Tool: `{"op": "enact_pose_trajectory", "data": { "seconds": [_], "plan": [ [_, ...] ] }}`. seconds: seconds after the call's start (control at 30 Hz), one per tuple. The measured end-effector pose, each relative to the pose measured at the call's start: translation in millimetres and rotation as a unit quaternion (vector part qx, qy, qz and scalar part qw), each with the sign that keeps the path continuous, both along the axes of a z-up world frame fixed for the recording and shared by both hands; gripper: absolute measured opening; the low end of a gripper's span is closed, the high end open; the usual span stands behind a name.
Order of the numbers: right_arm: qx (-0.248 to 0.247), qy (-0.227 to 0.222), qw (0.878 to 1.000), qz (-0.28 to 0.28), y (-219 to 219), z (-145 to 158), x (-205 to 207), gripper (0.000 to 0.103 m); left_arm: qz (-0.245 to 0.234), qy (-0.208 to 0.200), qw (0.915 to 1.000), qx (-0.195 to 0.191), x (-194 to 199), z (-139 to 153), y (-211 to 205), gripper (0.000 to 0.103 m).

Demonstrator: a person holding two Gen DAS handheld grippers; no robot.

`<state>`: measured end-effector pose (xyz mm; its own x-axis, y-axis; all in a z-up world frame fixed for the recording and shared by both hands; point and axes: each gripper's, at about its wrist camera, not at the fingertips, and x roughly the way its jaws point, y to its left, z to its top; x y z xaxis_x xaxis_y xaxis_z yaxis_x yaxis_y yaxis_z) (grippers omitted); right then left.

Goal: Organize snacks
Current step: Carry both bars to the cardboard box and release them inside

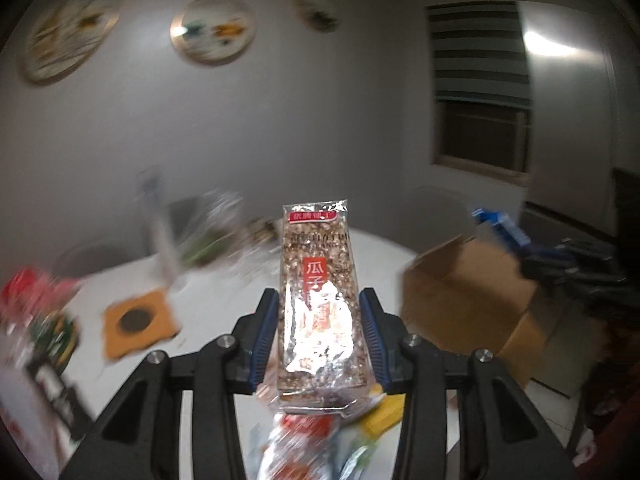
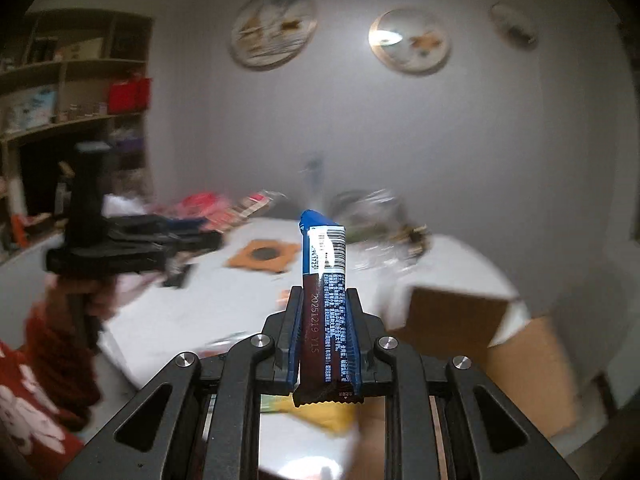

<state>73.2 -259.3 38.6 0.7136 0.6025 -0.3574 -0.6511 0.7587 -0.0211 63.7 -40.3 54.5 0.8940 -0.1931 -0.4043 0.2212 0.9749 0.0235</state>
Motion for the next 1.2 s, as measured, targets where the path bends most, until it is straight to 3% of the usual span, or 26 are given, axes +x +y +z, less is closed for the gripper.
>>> {"op": "enact_pose_trajectory", "data": {
  "seconds": [0.13, 0.37, 0.67, 1.0, 1.2],
  "plan": [
    [-0.007, 0.014, 0.999, -0.029, -28.2, -6.0, 23.4, 0.014, -0.078, 0.004, 0.9968, 0.019, 37.5, 20.1, -50.4, 0.038],
    [-0.022, 0.083, 0.995, -0.051, -50.9, -48.2, 66.3, 0.014, -0.193, 0.067, 0.9785, 0.028, 95.7, 13.8, -129.2, 0.038],
    [-0.045, 0.122, 0.991, -0.037, -55.4, -68.1, 91.7, 0.014, -0.254, 0.132, 0.9565, 0.058, 120.7, -9.4, -172.7, 0.038],
    [-0.108, 0.189, 0.976, -0.007, -40.7, -81.7, 124.4, 0.014, -0.308, 0.201, 0.9261, 0.086, 143.2, -43.1, -202.3, 0.038],
    [-0.123, 0.216, 0.969, -0.006, -32.1, -90.6, 140.1, 0.017, -0.307, 0.216, 0.9201, 0.111, 158.5, -57.0, -208.7, 0.039]
  ]
}}
